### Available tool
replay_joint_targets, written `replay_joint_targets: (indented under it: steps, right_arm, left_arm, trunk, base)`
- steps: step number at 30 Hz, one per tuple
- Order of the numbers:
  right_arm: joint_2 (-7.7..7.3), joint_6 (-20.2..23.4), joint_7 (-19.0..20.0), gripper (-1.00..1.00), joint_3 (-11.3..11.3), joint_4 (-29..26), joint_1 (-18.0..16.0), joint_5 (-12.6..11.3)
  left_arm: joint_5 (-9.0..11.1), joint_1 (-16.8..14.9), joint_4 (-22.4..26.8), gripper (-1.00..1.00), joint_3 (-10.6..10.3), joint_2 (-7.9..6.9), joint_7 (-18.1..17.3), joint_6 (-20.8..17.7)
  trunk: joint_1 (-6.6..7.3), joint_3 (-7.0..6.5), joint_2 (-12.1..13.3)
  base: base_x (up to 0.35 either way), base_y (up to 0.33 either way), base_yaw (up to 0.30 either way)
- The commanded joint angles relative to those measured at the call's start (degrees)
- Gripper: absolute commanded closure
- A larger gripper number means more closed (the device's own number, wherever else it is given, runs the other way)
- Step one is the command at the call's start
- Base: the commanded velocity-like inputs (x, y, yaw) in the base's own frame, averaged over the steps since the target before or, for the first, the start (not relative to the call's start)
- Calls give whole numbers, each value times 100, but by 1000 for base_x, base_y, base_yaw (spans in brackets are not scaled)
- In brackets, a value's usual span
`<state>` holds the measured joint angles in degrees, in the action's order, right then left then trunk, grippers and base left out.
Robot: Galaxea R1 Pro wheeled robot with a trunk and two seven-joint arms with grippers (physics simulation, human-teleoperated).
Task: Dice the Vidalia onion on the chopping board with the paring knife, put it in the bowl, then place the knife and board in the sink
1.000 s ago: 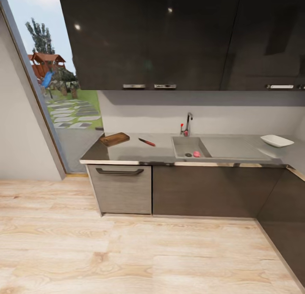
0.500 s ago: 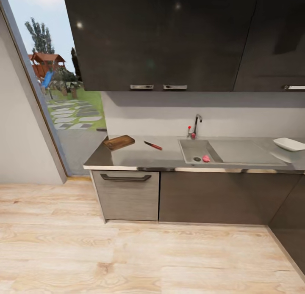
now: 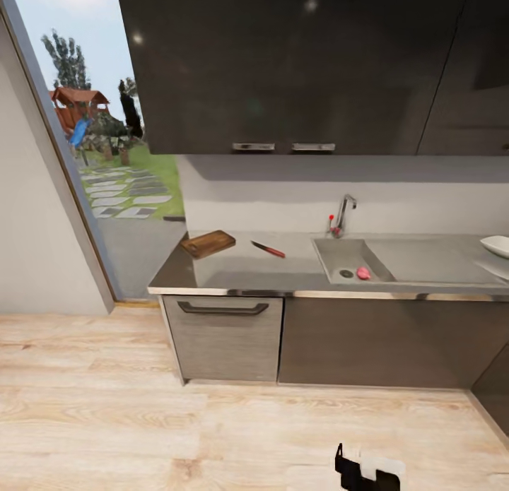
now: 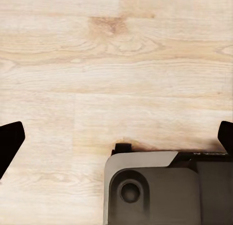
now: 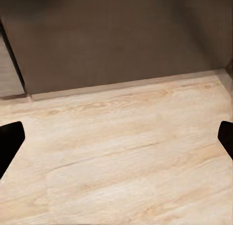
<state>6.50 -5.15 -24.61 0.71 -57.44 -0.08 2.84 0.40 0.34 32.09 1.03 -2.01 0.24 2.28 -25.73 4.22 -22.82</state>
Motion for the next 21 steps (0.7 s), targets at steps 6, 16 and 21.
replay_joint_targets:
  steps: [6,16,21]
  right_arm:
    - [350,2152,-474,-100,323,-2796,-28,714]
    - [350,3661,-1305,-100,874,-3365,-1270,926]
    - [350,4139,-1343,-100,885,-3369,-1823,923]
  left_arm:
    - [13,1,8,-100,2,-59,2,9]
    - [5,1,8,-100,2,-64,2,9]
    - [4,1,8,-100,2,-90,2,9]
  trunk:
    - [-6,10,-10]
    - [-6,10,-10]
    - [-6,10,-10]
  base:
    - [218,227,0]
    - [214,232,0]
    - [212,233,0]
